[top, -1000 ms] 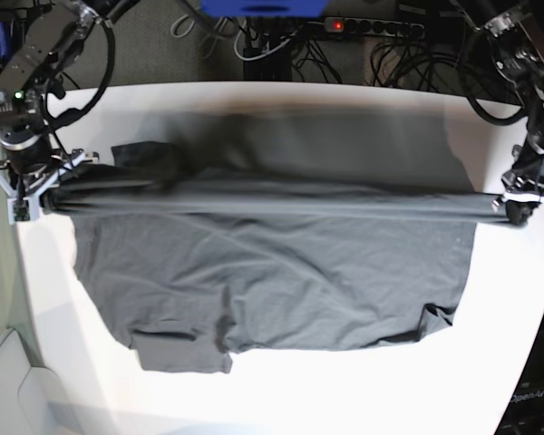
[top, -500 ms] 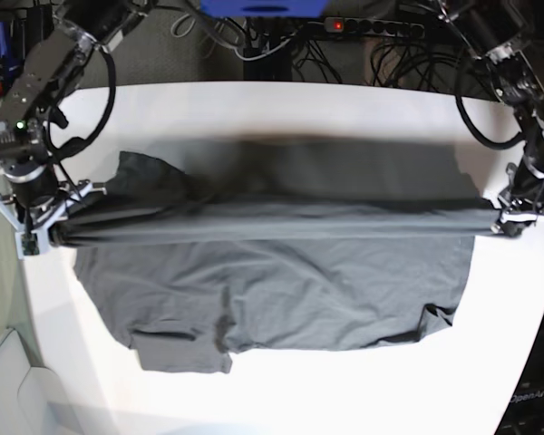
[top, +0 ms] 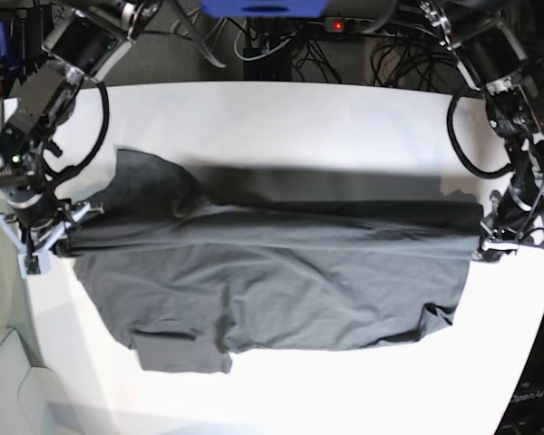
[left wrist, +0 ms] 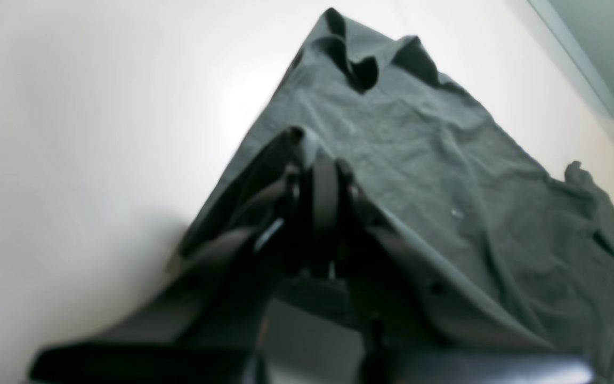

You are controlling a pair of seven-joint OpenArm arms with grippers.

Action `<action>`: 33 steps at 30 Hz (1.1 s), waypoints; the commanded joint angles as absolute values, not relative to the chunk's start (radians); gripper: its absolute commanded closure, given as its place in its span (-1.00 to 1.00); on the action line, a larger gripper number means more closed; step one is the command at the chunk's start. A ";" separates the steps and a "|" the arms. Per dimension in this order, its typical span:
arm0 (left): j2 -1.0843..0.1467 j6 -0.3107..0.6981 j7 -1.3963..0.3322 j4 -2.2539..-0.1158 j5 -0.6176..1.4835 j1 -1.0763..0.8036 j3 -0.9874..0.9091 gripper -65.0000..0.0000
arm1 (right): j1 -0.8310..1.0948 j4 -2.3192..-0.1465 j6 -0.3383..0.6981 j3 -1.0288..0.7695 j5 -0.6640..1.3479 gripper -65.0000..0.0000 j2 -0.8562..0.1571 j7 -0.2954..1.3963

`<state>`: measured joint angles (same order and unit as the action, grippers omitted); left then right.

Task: Layout the t-shirt on the table in an organized manner, then fold the t-shirt properly
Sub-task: 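Lower the folded edge onto the shirt body with both grippers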

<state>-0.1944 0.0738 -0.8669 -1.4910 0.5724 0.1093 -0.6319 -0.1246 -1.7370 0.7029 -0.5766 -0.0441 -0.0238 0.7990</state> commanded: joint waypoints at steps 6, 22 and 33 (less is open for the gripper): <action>-0.223 0.076 -0.842 -1.448 0.581 0.162 -0.630 1.00 | -0.219 -1.626 0.698 -0.579 -0.041 1.00 -0.073 0.779; -0.225 0.081 -0.785 -1.411 0.581 0.176 -0.630 1.00 | -0.249 -1.558 0.698 -0.426 -0.041 1.00 -0.104 0.636; -0.225 0.082 -0.783 -1.334 0.581 0.209 -0.630 1.00 | -0.292 -1.414 0.698 -0.424 -0.042 1.00 -0.130 0.595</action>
<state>-0.2073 0.0742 -0.8036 -1.3170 0.5671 0.1867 -0.6300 -0.2703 -1.3987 0.7025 -0.4255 -0.0555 -0.1200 0.6239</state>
